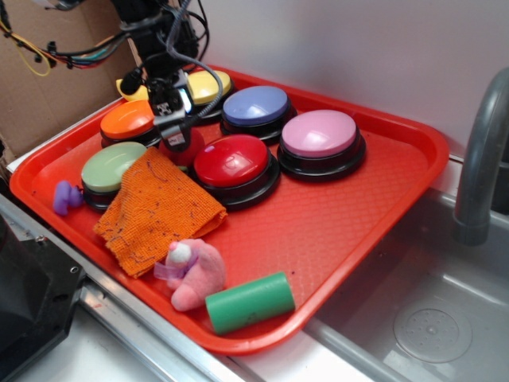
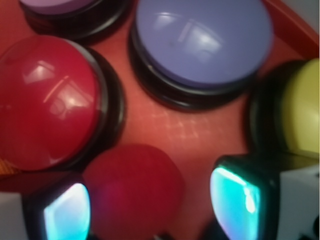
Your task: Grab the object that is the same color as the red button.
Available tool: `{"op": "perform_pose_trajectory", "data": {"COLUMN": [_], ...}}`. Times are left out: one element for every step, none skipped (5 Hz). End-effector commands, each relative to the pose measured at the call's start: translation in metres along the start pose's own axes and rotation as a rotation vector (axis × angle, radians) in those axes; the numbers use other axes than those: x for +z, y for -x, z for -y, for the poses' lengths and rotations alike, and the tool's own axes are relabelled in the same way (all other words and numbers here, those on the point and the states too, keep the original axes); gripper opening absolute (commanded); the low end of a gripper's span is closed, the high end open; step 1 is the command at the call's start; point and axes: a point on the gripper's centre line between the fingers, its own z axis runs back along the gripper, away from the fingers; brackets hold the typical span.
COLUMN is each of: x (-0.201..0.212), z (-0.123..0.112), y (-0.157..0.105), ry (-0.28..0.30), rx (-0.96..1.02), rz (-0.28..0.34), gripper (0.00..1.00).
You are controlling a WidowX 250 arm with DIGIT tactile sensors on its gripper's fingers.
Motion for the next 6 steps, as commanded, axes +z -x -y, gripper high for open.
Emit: {"op": "perform_pose_trajectory", "data": {"x": [0.010, 0.002, -0.006, -0.011, -0.017, -0.019], "z": [-0.002, 0.001, 0.006, 0.012, 0.014, 0.014], "y": [0.003, 0.005, 0.007, 0.006, 0.006, 0.006], "ry": [0.021, 0.029, 0.050, 0.055, 0.060, 0.054], "rx": [-0.042, -0.051, -0.081, -0.083, -0.110, -0.087], "rz": [0.054, 0.030, 0.023, 0.016, 0.027, 0.018], "gripper": [1.00, 1.00, 1.00, 1.00, 0.89, 0.00]}}
